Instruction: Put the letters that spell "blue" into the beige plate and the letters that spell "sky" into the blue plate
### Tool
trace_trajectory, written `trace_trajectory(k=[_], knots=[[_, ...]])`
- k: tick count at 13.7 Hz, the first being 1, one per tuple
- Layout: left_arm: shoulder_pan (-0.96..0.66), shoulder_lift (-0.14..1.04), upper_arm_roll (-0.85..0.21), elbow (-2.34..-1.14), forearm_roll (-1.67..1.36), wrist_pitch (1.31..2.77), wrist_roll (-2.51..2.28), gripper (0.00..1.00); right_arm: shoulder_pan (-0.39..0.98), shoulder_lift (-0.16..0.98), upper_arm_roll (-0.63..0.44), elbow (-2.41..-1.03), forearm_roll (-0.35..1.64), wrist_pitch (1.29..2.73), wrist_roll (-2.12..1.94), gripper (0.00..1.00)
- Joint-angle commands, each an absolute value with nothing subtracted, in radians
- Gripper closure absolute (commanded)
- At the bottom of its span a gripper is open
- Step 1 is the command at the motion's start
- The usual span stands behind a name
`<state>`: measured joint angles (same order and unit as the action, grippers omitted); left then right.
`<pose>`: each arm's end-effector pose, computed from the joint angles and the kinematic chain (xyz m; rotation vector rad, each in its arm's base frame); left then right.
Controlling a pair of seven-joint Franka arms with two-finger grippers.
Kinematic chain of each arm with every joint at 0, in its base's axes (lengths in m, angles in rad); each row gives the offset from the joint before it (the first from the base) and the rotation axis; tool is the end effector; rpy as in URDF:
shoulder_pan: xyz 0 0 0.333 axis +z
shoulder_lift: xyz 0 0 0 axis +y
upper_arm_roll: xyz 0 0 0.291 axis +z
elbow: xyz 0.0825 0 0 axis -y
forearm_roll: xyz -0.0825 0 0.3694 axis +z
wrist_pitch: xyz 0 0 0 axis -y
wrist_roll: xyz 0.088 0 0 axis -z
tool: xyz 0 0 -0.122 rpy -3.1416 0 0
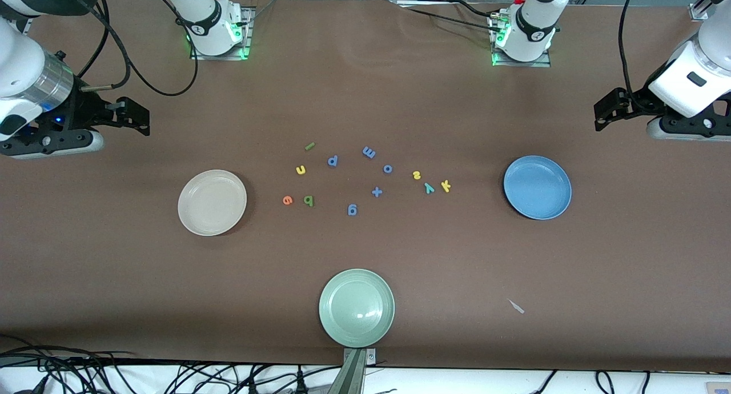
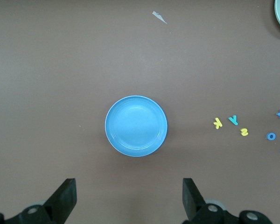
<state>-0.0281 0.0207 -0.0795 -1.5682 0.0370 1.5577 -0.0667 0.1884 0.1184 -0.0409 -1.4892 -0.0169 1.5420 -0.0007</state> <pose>0.5409 -0.0534 0.5735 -3.1027 0.0636 0.0434 0.5622 0.0827 0.5536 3.1050 0.2308 -0.0992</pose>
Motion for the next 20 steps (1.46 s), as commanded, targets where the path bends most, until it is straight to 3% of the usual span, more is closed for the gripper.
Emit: trace_trajectory(k=[1,17,20], knots=[[-0.025,0.026,-0.080,-1.552,0.028,1.555,-0.058,0.00,0.190,0.084,-0.044,-1.520,-0.003,1.537,-0.005,0.00],[-0.034,0.026,-0.081,-1.552,0.031,1.551,-0.054,0.00,0.192,0.098,-0.038,-1.522,0.052,1.551,0.009,0.00],[-0.048,0.105,-0.081,-1.552,0.026,1.551,-0.052,0.00,0.212,0.141,-0.031,-1.522,0.063,1.569,0.015,0.00]])
